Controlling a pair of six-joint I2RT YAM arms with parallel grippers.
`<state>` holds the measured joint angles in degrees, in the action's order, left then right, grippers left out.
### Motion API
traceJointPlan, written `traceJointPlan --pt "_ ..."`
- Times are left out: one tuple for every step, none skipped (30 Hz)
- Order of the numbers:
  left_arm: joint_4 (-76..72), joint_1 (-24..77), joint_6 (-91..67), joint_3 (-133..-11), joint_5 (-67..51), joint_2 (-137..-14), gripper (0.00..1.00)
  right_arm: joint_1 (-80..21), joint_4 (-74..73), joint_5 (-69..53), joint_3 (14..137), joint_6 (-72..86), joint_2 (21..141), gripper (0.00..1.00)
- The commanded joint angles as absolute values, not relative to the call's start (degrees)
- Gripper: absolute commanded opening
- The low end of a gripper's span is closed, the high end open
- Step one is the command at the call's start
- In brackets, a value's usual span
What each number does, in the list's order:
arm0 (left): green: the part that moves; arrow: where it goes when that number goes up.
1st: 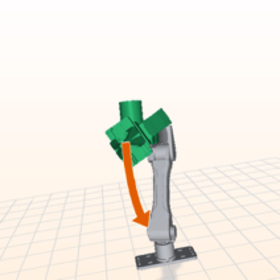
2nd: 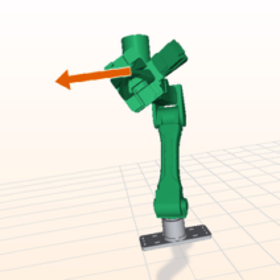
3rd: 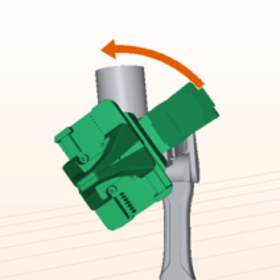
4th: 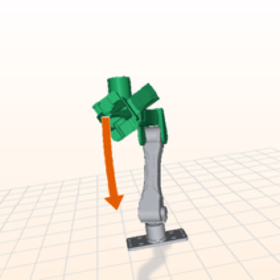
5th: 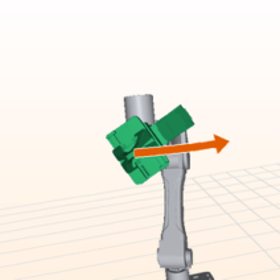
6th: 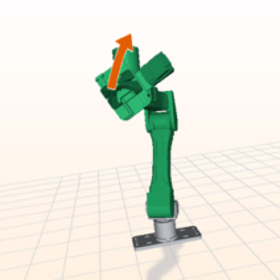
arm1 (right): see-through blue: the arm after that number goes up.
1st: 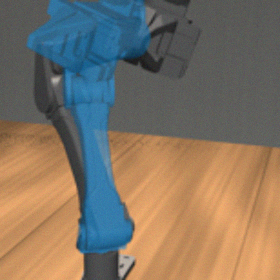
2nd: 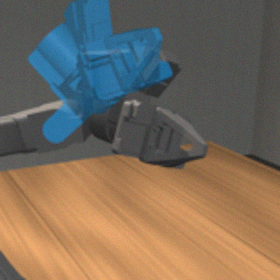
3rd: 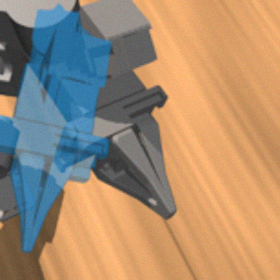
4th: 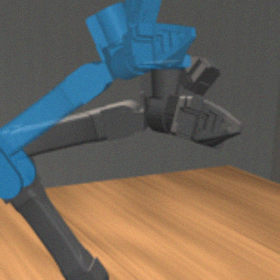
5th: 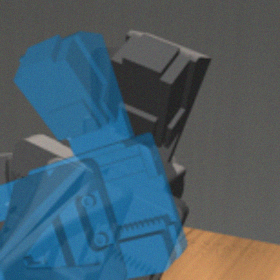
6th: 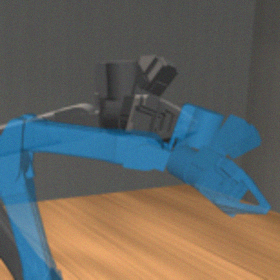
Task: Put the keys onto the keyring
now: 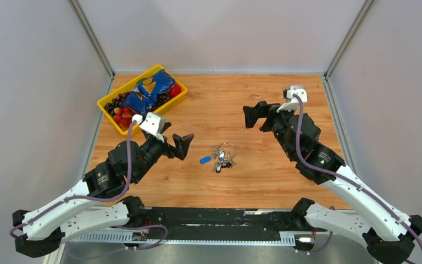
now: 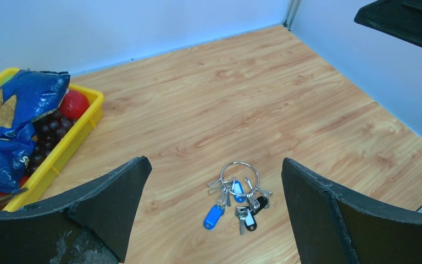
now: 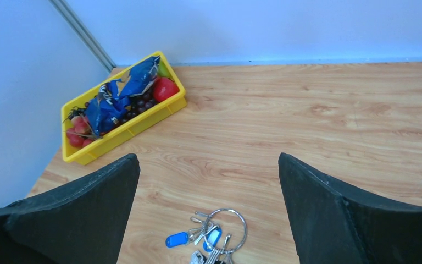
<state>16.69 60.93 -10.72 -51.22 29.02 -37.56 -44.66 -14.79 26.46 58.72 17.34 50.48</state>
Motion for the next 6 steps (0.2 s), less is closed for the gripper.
traceJointPlan --pt "16.75 60.69 -8.53 -54.02 29.01 -38.32 1.0 -47.26 -15.44 28.24 62.39 14.97 50.77 1.0" --pt "16.81 60.7 -8.42 -54.29 28.98 -38.45 1.0 -47.42 -15.31 28.09 62.66 14.17 51.05 1.0" --pt "16.88 60.67 -8.38 -54.39 28.99 -38.73 1.0 -47.53 -15.22 28.57 62.86 13.6 51.56 1.0" --pt "16.88 60.7 -8.34 -54.49 29.07 -38.79 1.0 -47.68 -15.27 29.7 63.01 13.21 52.26 1.0" --pt "16.9 60.67 -8.34 -54.49 29.12 -38.83 1.0 -47.81 -15.21 31.05 62.96 13.15 52.65 1.0" --pt "16.89 60.74 -8.35 -54.43 29.17 -38.88 1.0 -47.84 -15.21 32.4 62.81 13.44 52.88 1.0"
